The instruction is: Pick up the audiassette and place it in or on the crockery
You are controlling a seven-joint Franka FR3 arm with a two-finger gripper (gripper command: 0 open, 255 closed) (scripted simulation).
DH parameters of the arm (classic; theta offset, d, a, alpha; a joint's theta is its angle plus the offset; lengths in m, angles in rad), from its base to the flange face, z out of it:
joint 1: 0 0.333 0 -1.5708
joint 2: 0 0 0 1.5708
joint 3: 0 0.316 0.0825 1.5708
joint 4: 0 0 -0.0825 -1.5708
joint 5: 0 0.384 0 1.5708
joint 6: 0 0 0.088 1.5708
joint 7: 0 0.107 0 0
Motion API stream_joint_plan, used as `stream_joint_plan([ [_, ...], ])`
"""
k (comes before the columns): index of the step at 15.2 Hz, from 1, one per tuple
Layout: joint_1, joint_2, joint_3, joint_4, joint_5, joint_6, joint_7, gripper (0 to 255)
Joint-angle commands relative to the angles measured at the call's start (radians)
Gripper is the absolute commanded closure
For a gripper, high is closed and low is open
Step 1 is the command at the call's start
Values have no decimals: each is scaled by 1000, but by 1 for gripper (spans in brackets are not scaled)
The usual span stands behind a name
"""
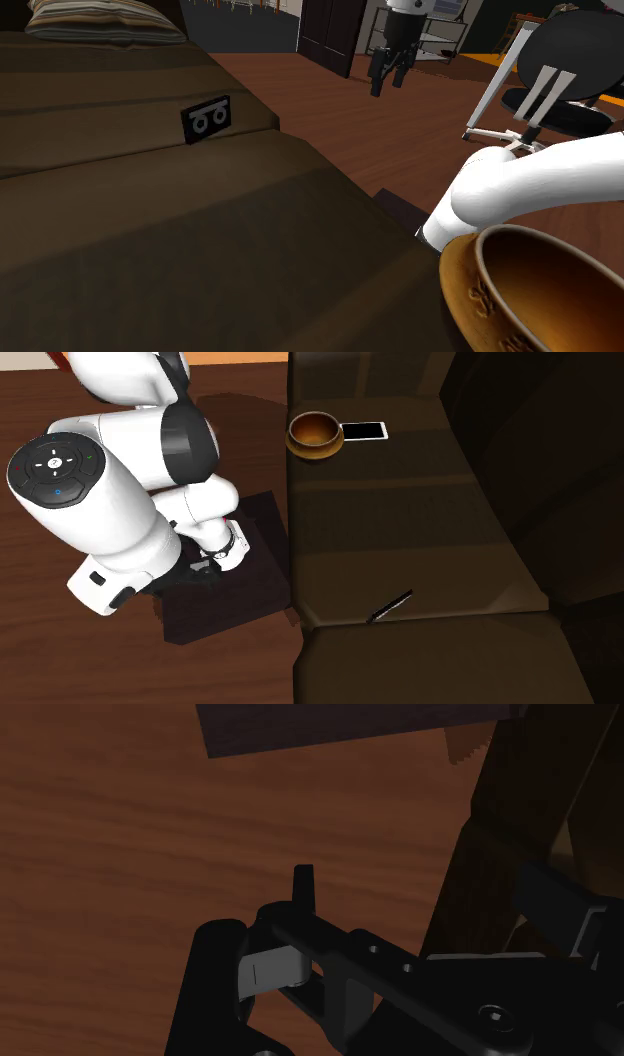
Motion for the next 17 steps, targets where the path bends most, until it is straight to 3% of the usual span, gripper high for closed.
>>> stream_joint_plan([
  [1, 0, 0, 0, 0, 0, 0, 0, 0],
  [10, -29, 98, 239, 85, 187, 38, 438, 0],
  [17, -89, 267, 422, 241, 257, 93, 779, 0],
])
